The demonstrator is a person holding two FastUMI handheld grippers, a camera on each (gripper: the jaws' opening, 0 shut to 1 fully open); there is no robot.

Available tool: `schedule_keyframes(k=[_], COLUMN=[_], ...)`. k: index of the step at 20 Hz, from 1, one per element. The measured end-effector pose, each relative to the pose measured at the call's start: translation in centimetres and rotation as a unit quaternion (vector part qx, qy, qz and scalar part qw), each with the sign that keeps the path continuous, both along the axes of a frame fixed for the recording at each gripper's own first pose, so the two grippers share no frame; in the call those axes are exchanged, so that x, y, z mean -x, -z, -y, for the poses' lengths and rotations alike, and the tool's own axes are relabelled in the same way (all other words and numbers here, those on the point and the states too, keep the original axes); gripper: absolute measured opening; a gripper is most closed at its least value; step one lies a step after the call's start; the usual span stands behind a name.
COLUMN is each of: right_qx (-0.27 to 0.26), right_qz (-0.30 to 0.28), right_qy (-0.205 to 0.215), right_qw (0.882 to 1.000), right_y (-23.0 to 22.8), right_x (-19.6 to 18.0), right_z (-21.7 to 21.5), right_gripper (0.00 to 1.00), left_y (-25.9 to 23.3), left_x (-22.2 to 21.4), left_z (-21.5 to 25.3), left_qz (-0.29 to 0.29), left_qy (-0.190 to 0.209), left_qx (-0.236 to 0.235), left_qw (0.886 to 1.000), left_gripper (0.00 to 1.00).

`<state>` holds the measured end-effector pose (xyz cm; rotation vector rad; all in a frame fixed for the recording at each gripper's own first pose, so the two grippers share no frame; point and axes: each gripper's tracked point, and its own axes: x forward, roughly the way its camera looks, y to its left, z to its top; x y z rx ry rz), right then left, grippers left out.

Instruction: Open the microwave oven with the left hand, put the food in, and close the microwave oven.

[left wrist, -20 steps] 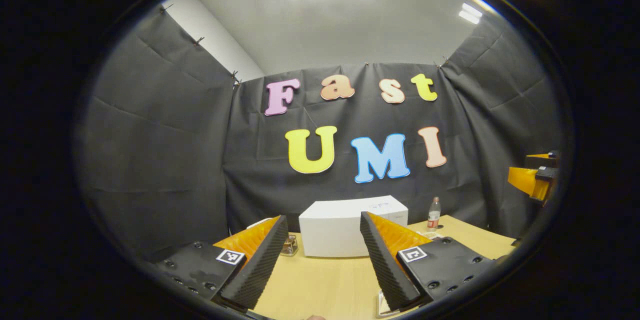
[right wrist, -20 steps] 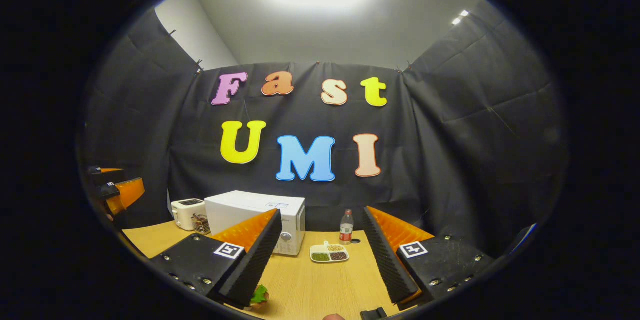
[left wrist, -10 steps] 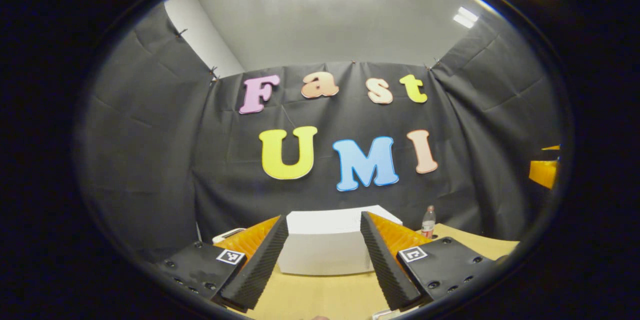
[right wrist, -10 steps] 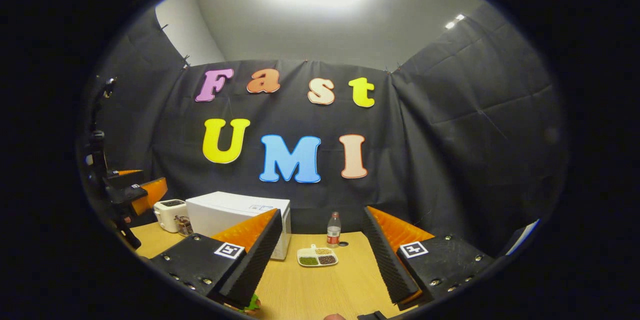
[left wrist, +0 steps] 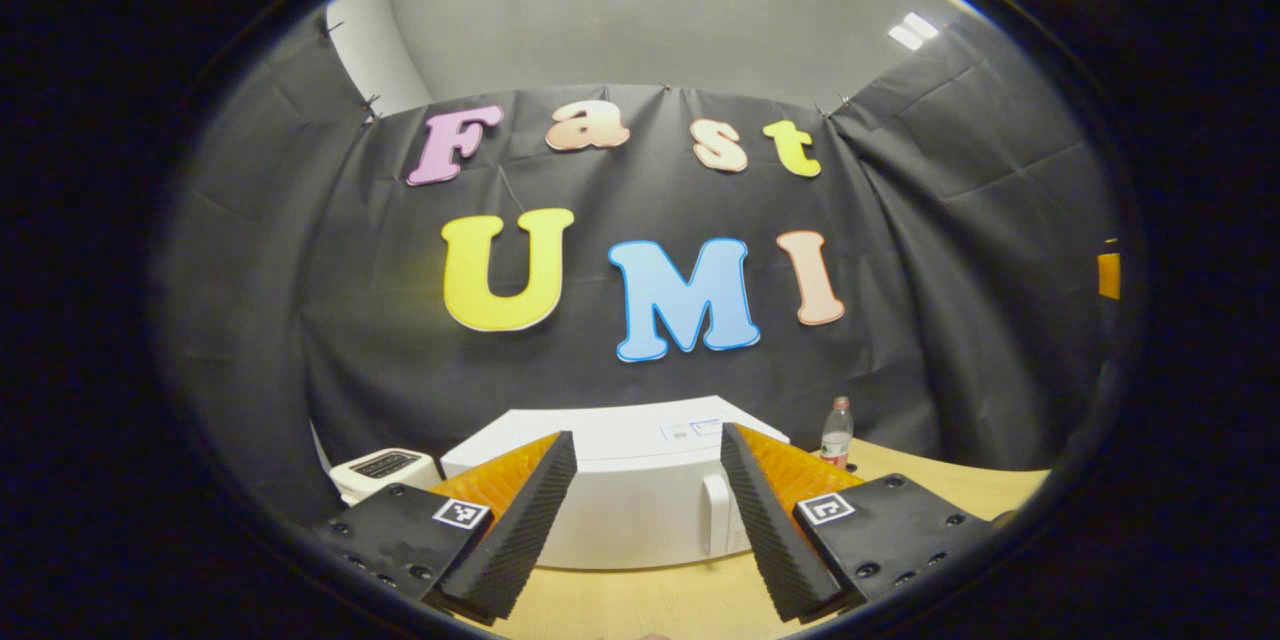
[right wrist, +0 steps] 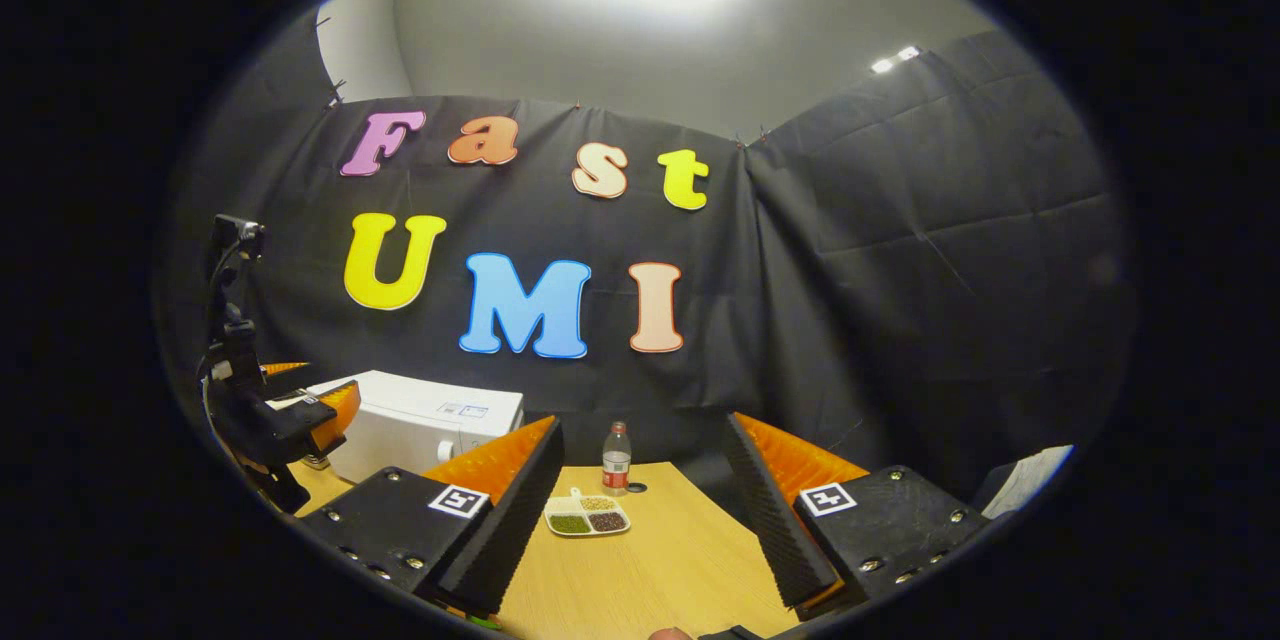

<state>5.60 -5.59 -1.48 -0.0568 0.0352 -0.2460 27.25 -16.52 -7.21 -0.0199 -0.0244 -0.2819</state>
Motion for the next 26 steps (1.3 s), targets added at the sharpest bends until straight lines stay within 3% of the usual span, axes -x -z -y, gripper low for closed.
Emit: schedule_keyframes(k=[9, 12, 20, 22, 23, 25, 26], right_qx=[0.023, 0.033, 0.05, 0.055, 0.057, 0.057, 0.055], right_qz=[-0.038, -0.052, -0.073, -0.079, -0.082, -0.086, -0.088], right_qy=[0.071, 0.087, 0.13, 0.139, 0.142, 0.147, 0.148], right_qw=[0.996, 0.994, 0.988, 0.986, 0.985, 0.984, 0.984], right_y=[1.7, 2.1, 2.2, 2.2, 2.3, 2.5, 2.6], right_x=[0.6, 1.3, 3.2, 3.8, 4.1, 4.3, 4.4], right_z=[1.4, 1.9, 3.6, 4.0, 4.2, 4.5, 4.5], right_gripper=[0.97, 0.97, 0.97, 0.97, 0.97, 0.97, 0.97], left_y=[8.7, 12.0, 17.7, 18.8, 19.1, 19.7, 19.7], left_x=[-7.1, -8.3, -11.0, -11.3, -11.4, -11.4, -11.7], left_z=[5.7, 7.4, 11.1, 12.0, 12.2, 12.5, 12.2], left_qz=[-0.058, -0.082, -0.135, -0.143, -0.146, -0.149, -0.148], left_qy=[0.053, 0.063, 0.087, 0.093, 0.092, 0.089, 0.08], left_qx=[-0.018, -0.024, -0.06, -0.064, -0.064, -0.065, -0.069], left_qw=[0.997, 0.994, 0.985, 0.983, 0.983, 0.983, 0.983], left_gripper=[0.94, 0.99, 0.96, 0.83, 0.64, 0.67, 0.43])
